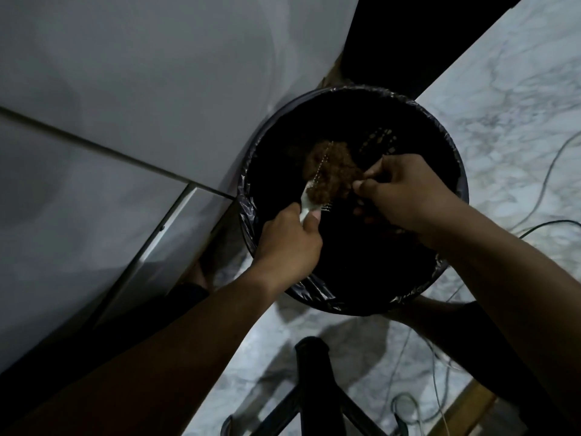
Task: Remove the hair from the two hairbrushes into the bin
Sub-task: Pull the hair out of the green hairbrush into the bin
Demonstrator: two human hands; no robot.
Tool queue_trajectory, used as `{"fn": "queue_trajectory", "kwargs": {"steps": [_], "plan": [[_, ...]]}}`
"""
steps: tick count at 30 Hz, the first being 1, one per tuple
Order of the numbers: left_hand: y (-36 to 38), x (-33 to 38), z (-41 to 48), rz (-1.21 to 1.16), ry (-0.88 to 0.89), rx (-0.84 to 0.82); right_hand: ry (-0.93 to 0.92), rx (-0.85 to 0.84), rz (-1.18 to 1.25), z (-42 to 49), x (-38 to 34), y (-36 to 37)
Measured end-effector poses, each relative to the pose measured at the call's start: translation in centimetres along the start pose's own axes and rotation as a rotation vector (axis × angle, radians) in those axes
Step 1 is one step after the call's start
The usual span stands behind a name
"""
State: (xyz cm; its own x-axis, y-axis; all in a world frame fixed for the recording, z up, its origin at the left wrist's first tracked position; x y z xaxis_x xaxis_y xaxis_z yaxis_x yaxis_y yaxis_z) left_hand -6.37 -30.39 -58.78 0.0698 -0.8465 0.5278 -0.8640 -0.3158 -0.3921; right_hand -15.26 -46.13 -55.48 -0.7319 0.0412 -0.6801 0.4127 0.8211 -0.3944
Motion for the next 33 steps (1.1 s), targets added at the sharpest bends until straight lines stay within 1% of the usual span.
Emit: {"fn": "queue_trajectory", "kwargs": {"steps": [3, 6, 8, 12, 15, 24, 27, 30, 33], "plan": [[-0.1, 0.3, -0.2, -0.002, 0.02, 0.01, 0.009, 0.035, 0.069, -0.1, -0.2, -0.6], [-0.3, 1.5, -0.8, 0.032, 0.123, 0.021, 0.005, 0.086, 0.319, -0.4, -0.5, -0.7], [0.1, 2.3, -1.4, 0.055, 0.195, 0.005, -0.043, 0.09, 0.375, -0.4, -0.9, -0.5], [0.6, 2.7, -1.9, 0.083, 0.25, 0.004, -0.144, 0.214, 0.356, -0.4, -1.2, -1.3], [0.4, 2.8, -1.8, 0.093, 0.262, 0.012, -0.19, 0.263, 0.338, -0.3, -1.1, -2.0], [0.3, 2.8, -1.9, 0.125, 0.254, 0.024, -0.171, 0.383, 0.224, 0.2, -0.4, -3.2], [0.2, 2.8, -1.9, 0.141, 0.242, 0.024, -0.176, 0.386, 0.21, 0.2, -0.5, -3.3], [-0.3, 2.9, -1.7, 0.134, 0.237, 0.036, -0.162, 0.365, 0.296, 0.1, -0.6, -2.9], [-0.7, 2.6, -1.3, 0.103, 0.211, 0.047, -0.129, 0.296, 0.362, 0.0, -0.9, -2.2]]}}
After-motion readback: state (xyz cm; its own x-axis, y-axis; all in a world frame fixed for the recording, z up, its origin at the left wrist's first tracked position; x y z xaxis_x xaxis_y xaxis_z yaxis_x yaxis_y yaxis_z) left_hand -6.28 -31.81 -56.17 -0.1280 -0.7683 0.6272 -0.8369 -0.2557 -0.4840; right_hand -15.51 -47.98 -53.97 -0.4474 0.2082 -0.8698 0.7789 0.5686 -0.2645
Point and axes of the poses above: each hand's wrist, its own z-axis towards the middle knuckle, its own y-axis out of the palm, x = y × z, the point moved 9 cm from there along z, towards the middle knuckle, and after that the axes turned 6 degrees about -y, right-handed, at the moved point
